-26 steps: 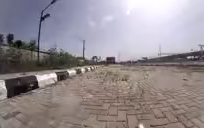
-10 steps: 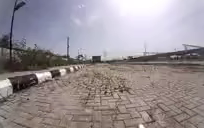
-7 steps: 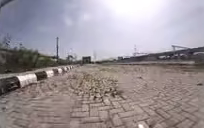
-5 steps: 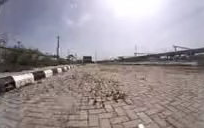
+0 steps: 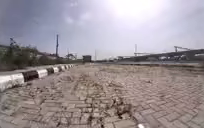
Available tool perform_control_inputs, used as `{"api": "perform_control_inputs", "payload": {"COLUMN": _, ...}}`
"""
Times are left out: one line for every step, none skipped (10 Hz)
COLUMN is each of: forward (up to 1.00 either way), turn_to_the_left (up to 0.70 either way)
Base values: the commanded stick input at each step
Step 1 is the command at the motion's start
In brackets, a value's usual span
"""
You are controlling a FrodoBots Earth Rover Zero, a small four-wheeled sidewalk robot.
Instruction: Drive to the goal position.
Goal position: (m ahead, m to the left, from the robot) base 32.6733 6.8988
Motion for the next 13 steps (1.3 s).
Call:
{"api": "perform_control_inputs", "payload": {"forward": 1.0, "turn_to_the_left": 0.0}}
{"api": "perform_control_inputs", "payload": {"forward": 1.0, "turn_to_the_left": 0.0}}
{"api": "perform_control_inputs", "payload": {"forward": 1.0, "turn_to_the_left": 0.0}}
{"api": "perform_control_inputs", "payload": {"forward": 1.0, "turn_to_the_left": 0.0}}
{"api": "perform_control_inputs", "payload": {"forward": 1.0, "turn_to_the_left": 0.0}}
{"api": "perform_control_inputs", "payload": {"forward": 1.0, "turn_to_the_left": 0.0}}
{"api": "perform_control_inputs", "payload": {"forward": 1.0, "turn_to_the_left": 0.0}}
{"api": "perform_control_inputs", "payload": {"forward": 1.0, "turn_to_the_left": 0.0}}
{"api": "perform_control_inputs", "payload": {"forward": 1.0, "turn_to_the_left": 0.0}}
{"api": "perform_control_inputs", "payload": {"forward": 1.0, "turn_to_the_left": 0.0}}
{"api": "perform_control_inputs", "payload": {"forward": 1.0, "turn_to_the_left": 0.0}}
{"api": "perform_control_inputs", "payload": {"forward": 1.0, "turn_to_the_left": 0.0}}
{"api": "perform_control_inputs", "payload": {"forward": 1.0, "turn_to_the_left": -0.06}}
